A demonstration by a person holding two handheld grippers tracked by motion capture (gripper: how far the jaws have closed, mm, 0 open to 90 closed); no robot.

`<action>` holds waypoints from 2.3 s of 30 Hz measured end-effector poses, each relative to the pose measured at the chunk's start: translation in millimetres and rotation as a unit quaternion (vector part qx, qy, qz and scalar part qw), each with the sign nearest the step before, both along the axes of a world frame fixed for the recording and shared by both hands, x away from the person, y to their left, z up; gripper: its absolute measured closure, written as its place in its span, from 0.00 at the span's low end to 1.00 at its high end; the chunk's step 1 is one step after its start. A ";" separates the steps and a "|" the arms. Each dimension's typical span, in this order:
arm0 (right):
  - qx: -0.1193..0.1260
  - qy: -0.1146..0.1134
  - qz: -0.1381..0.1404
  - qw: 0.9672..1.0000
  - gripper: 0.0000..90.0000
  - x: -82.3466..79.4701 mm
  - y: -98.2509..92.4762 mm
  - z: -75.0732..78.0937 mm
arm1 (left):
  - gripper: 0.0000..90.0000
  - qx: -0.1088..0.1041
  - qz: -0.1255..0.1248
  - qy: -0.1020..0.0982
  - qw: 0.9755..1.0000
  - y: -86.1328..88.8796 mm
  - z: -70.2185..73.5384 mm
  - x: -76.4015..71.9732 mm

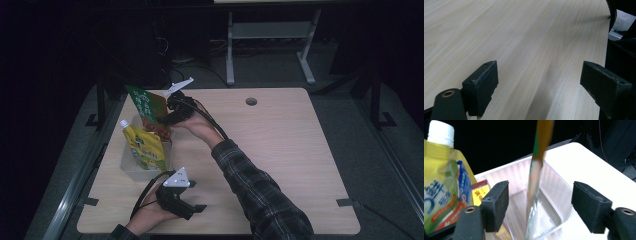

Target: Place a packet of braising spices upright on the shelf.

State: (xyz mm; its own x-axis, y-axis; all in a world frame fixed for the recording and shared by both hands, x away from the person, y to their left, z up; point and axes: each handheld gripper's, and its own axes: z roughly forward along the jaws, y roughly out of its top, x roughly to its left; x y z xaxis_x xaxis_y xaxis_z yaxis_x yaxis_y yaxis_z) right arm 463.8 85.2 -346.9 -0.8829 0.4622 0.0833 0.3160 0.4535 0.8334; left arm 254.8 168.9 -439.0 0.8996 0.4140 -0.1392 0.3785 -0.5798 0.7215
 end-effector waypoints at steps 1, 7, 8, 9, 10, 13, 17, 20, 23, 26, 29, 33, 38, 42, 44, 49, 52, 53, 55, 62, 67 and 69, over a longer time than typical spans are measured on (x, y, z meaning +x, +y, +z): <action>0.000 0.001 -0.002 1.000 0.32 -0.9 -2.4 0.4 | 0.16 0.000 0.000 0.000 1.000 0.2 -0.1 0.3; -0.007 0.002 0.005 1.000 0.29 -11.3 -27.8 0.3 | 0.16 0.006 -0.001 -0.001 1.000 0.8 -1.0 1.8; -0.008 0.002 0.006 1.000 0.29 -13.4 -32.5 -0.4 | 0.16 0.006 -0.001 -0.002 1.000 0.8 -1.0 1.7; -0.009 0.002 0.009 1.000 0.29 -15.2 -37.3 -1.3 | 0.16 0.008 -0.001 -0.003 1.000 0.8 -0.9 1.6; -0.010 0.004 0.007 1.000 0.29 -17.0 -40.6 -2.2 | 0.16 0.007 -0.001 -0.002 1.000 0.7 -1.1 1.4; -0.016 0.005 0.011 1.000 0.29 -23.4 -55.5 -5.7 | 0.16 0.003 0.005 0.001 1.000 0.0 -1.9 0.8; -0.018 0.010 0.009 1.000 0.29 -33.1 -78.1 -12.2 | 0.16 0.006 0.002 -0.003 1.000 0.7 -2.1 2.1; -0.017 0.014 0.004 1.000 0.29 -38.9 -89.5 -15.9 | 0.16 0.004 0.002 -0.003 1.000 0.7 -2.2 2.2; -0.022 0.014 0.000 1.000 0.29 -45.8 -102.4 -21.1 | 0.16 0.003 0.003 -0.003 1.000 0.9 -2.4 2.5; -0.030 0.015 -0.004 0.999 0.29 -53.5 -114.9 -27.0 | 0.16 0.008 0.001 -0.004 1.000 1.2 -2.3 3.0; -0.042 0.014 -0.005 0.999 0.29 -62.1 -125.9 -32.2 | 0.16 0.003 0.005 -0.005 1.000 0.8 -2.3 2.4; -0.061 0.006 -0.005 0.998 0.29 -74.4 -141.9 -40.0 | 0.16 0.001 0.006 -0.003 1.000 1.0 -3.0 2.6; -0.080 0.004 -0.013 0.997 0.29 -94.2 -161.7 -54.2 | 0.17 0.007 0.004 -0.006 1.000 1.4 -3.1 3.1; -0.085 0.013 -0.027 0.996 0.29 -109.9 -177.2 -66.1 | 0.17 0.012 -0.003 -0.007 1.000 1.3 -4.2 2.9; -0.089 0.012 -0.026 0.996 0.30 -115.6 -186.6 -71.2 | 0.17 0.013 -0.007 -0.006 1.000 1.4 -5.1 3.1; -0.082 0.017 -0.040 0.996 0.29 -132.7 -206.8 -76.7 | 0.17 0.018 -0.008 -0.006 1.000 2.7 -6.7 3.4; -0.081 0.016 -0.049 0.995 0.29 -142.2 -220.3 -79.0 | 0.17 0.018 -0.010 -0.008 1.000 3.5 -8.5 3.8; -0.078 0.016 -0.052 0.995 0.30 -145.3 -225.2 -79.9 | 0.17 0.021 -0.010 -0.011 1.000 3.6 -8.9 3.9; -0.075 0.019 -0.058 0.995 0.29 -151.8 -234.7 -81.5 | 0.18 0.026 -0.011 -0.013 1.000 3.5 -9.5 4.2; -0.083 0.018 -0.064 0.994 0.28 -169.7 -256.8 -89.8 | 0.18 0.026 -0.010 -0.011 1.000 3.1 -9.7 4.0; -0.078 0.018 -0.068 0.994 0.27 -173.7 -262.3 -90.5 | 0.18 0.026 -0.010 -0.012 1.000 3.1 -9.7 4.1; -0.074 0.012 -0.071 0.995 0.27 -174.1 -263.3 -89.6 | 0.18 0.026 -0.010 -0.012 1.000 3.2 -9.8 4.1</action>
